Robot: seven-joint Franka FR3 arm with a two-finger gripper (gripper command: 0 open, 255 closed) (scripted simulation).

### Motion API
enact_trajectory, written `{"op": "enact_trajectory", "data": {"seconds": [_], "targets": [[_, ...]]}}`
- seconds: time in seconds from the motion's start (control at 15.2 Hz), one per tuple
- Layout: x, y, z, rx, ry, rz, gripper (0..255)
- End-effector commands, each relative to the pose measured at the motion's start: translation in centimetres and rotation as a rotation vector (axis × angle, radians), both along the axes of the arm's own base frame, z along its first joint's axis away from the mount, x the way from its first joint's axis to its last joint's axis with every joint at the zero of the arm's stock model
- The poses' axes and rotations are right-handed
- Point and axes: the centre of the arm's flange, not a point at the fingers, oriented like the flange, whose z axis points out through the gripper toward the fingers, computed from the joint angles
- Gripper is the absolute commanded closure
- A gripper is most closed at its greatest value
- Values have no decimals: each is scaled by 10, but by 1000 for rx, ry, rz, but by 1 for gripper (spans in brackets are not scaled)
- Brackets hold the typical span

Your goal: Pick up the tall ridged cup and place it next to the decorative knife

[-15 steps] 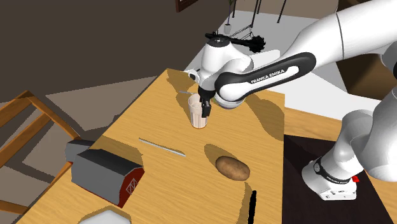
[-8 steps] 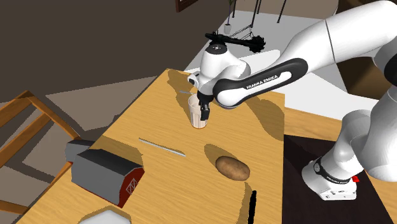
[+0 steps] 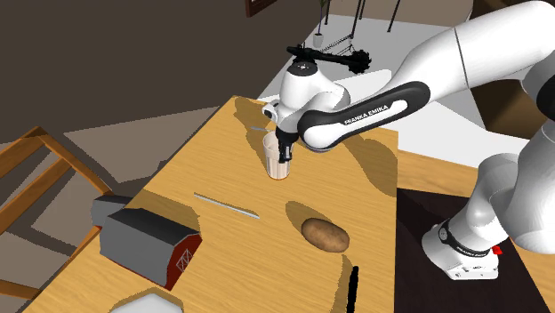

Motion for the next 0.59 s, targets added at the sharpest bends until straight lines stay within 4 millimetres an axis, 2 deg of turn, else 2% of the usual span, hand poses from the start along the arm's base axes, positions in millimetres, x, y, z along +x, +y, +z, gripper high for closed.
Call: {"op": "enact_trajectory", "data": {"seconds": [0.0, 0.4, 0.53], "targets": [[0, 0, 0, 0, 1, 0, 255], [0, 0, 0, 0, 1, 0, 255], [0, 0, 10, 0, 1, 0, 255]]}}
